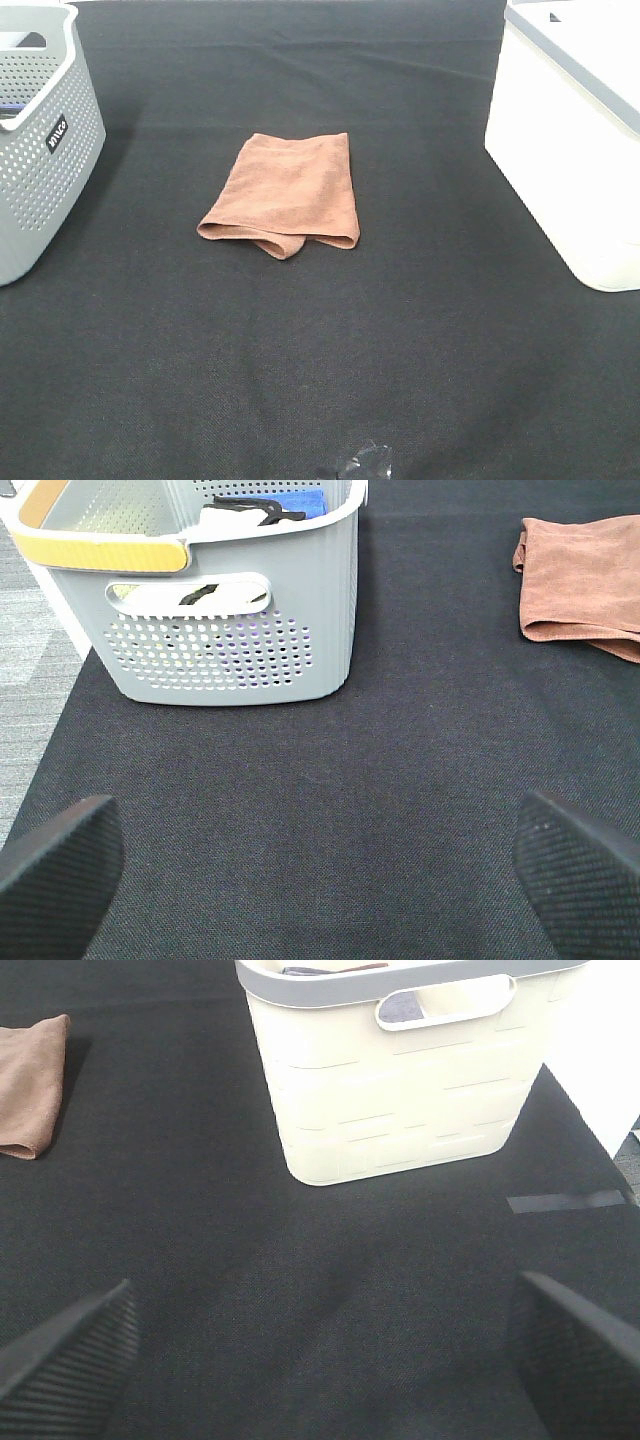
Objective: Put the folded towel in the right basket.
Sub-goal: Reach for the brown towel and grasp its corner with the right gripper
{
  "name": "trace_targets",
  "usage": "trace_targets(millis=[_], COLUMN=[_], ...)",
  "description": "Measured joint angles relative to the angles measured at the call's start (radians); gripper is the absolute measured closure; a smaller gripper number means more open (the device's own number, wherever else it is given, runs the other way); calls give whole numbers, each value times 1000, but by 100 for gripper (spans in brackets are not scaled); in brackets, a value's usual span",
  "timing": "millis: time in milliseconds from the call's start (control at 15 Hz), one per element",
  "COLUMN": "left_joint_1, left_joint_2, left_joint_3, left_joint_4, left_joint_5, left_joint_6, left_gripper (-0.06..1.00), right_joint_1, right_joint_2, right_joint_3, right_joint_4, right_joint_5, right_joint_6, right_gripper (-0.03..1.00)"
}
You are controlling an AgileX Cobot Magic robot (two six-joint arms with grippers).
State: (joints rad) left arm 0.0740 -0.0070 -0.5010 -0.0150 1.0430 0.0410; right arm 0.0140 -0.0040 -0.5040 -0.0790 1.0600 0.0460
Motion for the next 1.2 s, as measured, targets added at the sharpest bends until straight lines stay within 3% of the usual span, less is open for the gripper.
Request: trace_targets(millis=[467, 667, 733, 1000, 1200], left_joint_1=[0, 0, 0, 0, 0], left_joint_2=[0, 0, 0, 0, 0], left_joint_3=[0, 0, 0, 0, 0], left_joint_4=[0, 0, 0, 0, 0], left_joint_5=[0, 0, 0, 0, 0], left_joint_6=[0, 0, 0, 0, 0], left_gripper=[-5, -5, -5, -5, -5], right_joint_1=[0, 0, 0, 0, 0], right_joint_2=[28, 372, 372, 894, 1195], right_joint_3=[-1, -131, -131, -458, -656], right_joint_4=[-14, 50, 50, 298, 393], right_joint_5=[-2, -38, -38, 67, 70], right_joint_6=[-29, -57, -57, -64, -81], right_gripper=[1, 1, 1, 1, 1])
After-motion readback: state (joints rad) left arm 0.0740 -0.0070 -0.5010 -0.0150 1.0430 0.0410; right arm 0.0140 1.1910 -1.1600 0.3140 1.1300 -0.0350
